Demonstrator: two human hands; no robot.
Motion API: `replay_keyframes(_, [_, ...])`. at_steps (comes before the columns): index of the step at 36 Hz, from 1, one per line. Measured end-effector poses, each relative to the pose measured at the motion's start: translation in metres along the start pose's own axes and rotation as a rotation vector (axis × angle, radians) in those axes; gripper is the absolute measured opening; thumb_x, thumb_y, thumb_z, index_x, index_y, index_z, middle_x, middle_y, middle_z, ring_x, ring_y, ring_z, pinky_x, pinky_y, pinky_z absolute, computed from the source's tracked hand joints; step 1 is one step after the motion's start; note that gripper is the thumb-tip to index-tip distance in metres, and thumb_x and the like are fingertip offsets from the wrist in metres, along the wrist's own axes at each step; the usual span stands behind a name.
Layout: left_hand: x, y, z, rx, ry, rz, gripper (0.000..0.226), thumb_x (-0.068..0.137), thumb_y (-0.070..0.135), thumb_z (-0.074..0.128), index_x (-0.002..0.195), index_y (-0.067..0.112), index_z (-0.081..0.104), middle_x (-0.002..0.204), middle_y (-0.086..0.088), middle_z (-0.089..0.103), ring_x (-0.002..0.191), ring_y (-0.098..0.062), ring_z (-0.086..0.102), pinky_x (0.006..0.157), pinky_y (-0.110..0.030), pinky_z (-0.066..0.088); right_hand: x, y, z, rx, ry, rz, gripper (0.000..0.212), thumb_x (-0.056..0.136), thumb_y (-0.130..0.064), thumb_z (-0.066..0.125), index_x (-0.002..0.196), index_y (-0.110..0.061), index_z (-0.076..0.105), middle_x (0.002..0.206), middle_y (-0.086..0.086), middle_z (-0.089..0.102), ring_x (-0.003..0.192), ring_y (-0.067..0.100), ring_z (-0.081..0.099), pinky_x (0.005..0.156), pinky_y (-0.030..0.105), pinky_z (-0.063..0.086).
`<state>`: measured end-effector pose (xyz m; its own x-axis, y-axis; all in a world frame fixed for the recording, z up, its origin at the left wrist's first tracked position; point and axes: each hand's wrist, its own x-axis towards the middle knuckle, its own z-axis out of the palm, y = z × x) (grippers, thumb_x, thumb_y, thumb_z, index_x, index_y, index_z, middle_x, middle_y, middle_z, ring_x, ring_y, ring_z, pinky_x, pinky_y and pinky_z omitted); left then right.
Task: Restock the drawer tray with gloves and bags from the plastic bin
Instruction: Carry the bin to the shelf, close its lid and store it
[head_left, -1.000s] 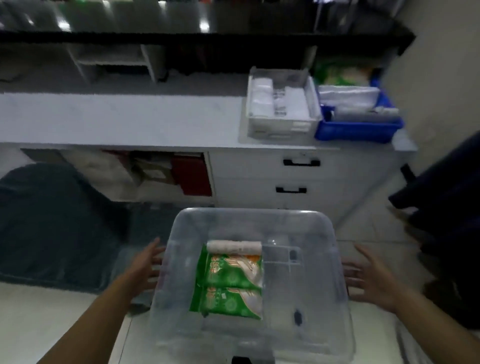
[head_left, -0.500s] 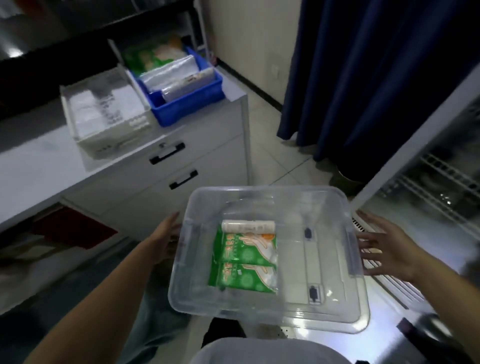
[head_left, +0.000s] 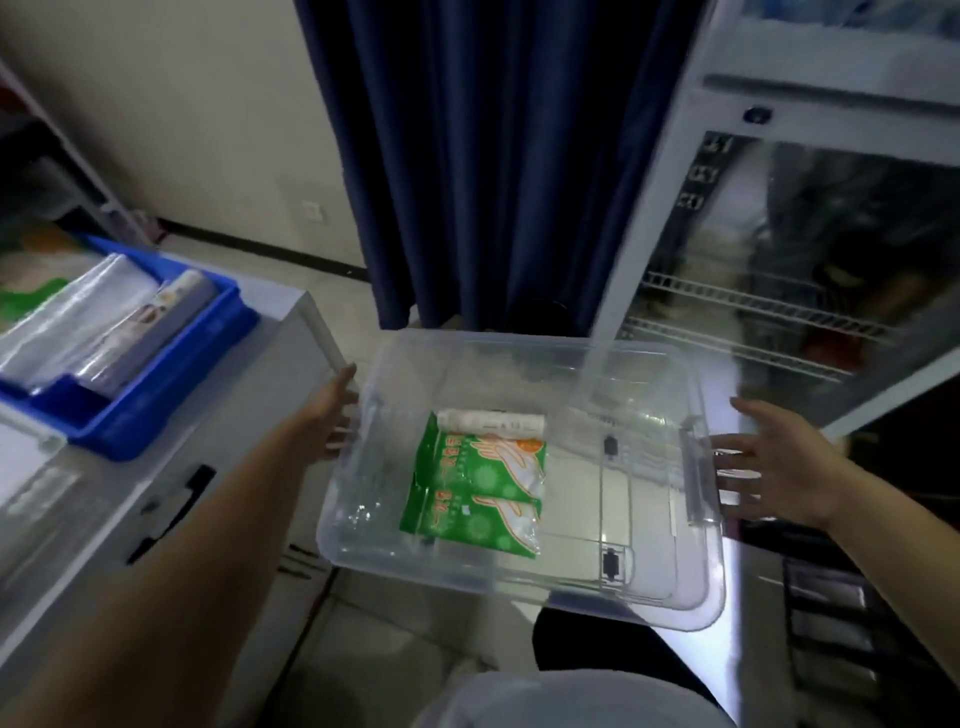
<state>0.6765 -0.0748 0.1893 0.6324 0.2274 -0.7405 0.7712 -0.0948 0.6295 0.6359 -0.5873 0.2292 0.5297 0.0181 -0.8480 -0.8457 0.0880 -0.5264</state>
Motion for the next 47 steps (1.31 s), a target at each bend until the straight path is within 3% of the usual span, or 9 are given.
replay_keyframes(7, [0.067,0.118,-0.008,0.174,-0.033,0.033,0.070,0.088,0.074,0.032,0.123,0.020,0.060,0.098,-0.011,0.058,0.082,-0.025,0.054,0.076,-0.034,0.043,0.013,-0.007,0.030,0.176,-0.070,-0.007,0.074,0.066,-0.054,0.072,0.123,-0.006,0.064,0.112,0.016,0.059,0.105,0.037,0.059,0.096,0.057,0.048])
replay_keyframes(14, [0.135,0.208,-0.006,0.317,-0.042,-0.004,0.071,0.088,0.074,0.031,0.120,0.018,0.059,0.107,-0.017,0.060,0.094,-0.032,0.057,0.089,-0.043,0.043,0.063,-0.064,0.050,0.224,-0.098,-0.010,0.061,0.072,-0.050,0.068,0.115,-0.007,0.066,0.110,0.016,0.059,0.106,0.035,0.057,0.101,0.066,0.040])
replay_keyframes(22, [0.194,0.286,-0.031,0.321,0.009,-0.027,0.065,0.088,0.074,0.034,0.111,0.020,0.062,0.099,-0.015,0.061,0.081,-0.029,0.058,0.068,-0.032,0.045,0.125,-0.145,0.106,0.146,-0.046,0.017,0.060,0.069,-0.049,0.070,0.108,-0.004,0.063,0.102,0.017,0.055,0.097,0.035,0.055,0.100,0.062,0.041])
replay_keyframes(29, [0.255,0.322,-0.086,0.286,0.124,-0.004,0.060,0.090,0.067,0.039,0.120,0.019,0.058,0.097,-0.015,0.059,0.078,-0.030,0.057,0.078,-0.038,0.046,0.194,-0.219,0.168,0.120,-0.025,0.012,0.062,0.075,-0.049,0.072,0.123,-0.011,0.059,0.116,0.015,0.060,0.105,0.037,0.058,0.095,0.057,0.048])
replay_keyframes(34, [0.314,0.341,-0.123,0.249,0.121,-0.099,0.059,0.085,0.072,0.040,0.111,0.021,0.058,0.108,-0.018,0.062,0.092,-0.035,0.061,0.075,-0.040,0.050,0.247,-0.302,0.225,0.077,0.011,-0.003,0.033,0.077,-0.044,0.067,0.093,-0.016,0.063,0.100,0.011,0.054,0.092,0.031,0.053,0.079,0.041,0.046])
replay_keyframes(37, [0.356,0.356,-0.153,0.194,0.153,-0.142,0.061,0.083,0.074,0.039,0.105,0.021,0.059,0.111,-0.017,0.061,0.093,-0.034,0.058,0.079,-0.040,0.047,0.276,-0.353,0.263,0.035,-0.013,0.009,0.039,0.074,-0.042,0.068,0.099,-0.012,0.064,0.099,0.012,0.057,0.094,0.031,0.053,0.080,0.042,0.046])
replay_keyframes(41, [0.406,0.385,-0.208,0.117,0.125,-0.165,0.066,0.086,0.074,0.036,0.118,0.021,0.059,0.113,-0.018,0.061,0.098,-0.037,0.059,0.084,-0.044,0.048,0.310,-0.410,0.323,-0.100,0.033,-0.013,0.041,0.074,-0.041,0.069,0.099,-0.009,0.066,0.100,0.014,0.062,0.091,0.032,0.057,0.079,0.043,0.049])
replay_keyframes(44, [0.431,0.403,-0.252,0.092,0.144,-0.175,0.063,0.088,0.072,0.036,0.121,0.022,0.058,0.113,-0.018,0.062,0.098,-0.037,0.059,0.088,-0.045,0.047,0.334,-0.449,0.372,-0.151,0.045,0.021,0.049,0.074,-0.045,0.070,0.105,-0.007,0.067,0.110,0.016,0.067,0.104,0.036,0.061,0.091,0.051,0.050])
replay_keyframes(47, [0.450,0.416,-0.297,0.060,0.198,-0.172,0.060,0.092,0.068,0.038,0.125,0.021,0.056,0.105,-0.016,0.062,0.090,-0.033,0.059,0.087,-0.042,0.046,0.357,-0.481,0.428,-0.167,0.015,0.028,0.052,0.074,-0.049,0.070,0.108,-0.010,0.067,0.113,0.017,0.068,0.104,0.036,0.062,0.075,0.047,0.055])
